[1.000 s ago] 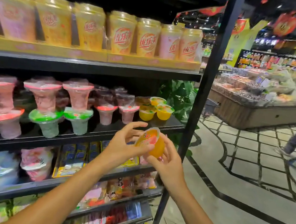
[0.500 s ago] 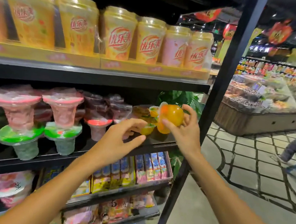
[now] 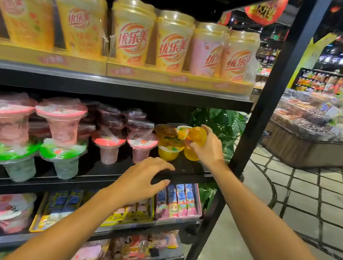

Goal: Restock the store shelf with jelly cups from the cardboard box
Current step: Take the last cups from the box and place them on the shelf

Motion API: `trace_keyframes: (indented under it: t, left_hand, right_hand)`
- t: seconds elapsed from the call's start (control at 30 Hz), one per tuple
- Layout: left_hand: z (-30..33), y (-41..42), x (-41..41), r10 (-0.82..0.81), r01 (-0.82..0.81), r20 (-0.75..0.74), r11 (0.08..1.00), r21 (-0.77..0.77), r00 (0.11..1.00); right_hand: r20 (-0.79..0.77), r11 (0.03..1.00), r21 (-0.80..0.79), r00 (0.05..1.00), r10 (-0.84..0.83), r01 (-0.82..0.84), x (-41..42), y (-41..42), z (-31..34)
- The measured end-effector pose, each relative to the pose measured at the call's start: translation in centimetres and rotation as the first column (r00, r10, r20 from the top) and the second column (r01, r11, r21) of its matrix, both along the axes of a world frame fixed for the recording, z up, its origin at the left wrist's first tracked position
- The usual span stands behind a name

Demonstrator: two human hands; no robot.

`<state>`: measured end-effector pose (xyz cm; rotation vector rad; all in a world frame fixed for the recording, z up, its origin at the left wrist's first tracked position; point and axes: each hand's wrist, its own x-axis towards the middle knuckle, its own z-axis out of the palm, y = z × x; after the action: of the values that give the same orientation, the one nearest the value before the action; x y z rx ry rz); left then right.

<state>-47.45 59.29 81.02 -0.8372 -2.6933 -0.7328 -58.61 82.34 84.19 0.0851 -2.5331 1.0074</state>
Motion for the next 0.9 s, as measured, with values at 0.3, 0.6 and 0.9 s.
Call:
trace_keyframes:
  t: [0.3,0.6,0.9]
  left_hand:
    - [-2.0,1.8,-1.7,0.077,-0.077,-0.003,0.994,-0.080,0.997]
    - [-2.3,2.9,-2.4,0.185,-0.187,-0.040,0.979,-0.084,0.982]
    - [-0.9,1.6,-0.9,0.090,-0.110,-0.104,0.973,-0.205,0.990]
  right_hand:
    - [-0.040,0.956,-0.261,0.991,0.130,-0.136,0.5,0.3,-2.8]
    - [-0.028,0.948,-0.287,0.990,0.136,-0.138,0.5,0.2,-3.0]
    - [-0.133,0.985,-0.144,0.988,0.079,-0.098,4.1,-0.2,-2.4]
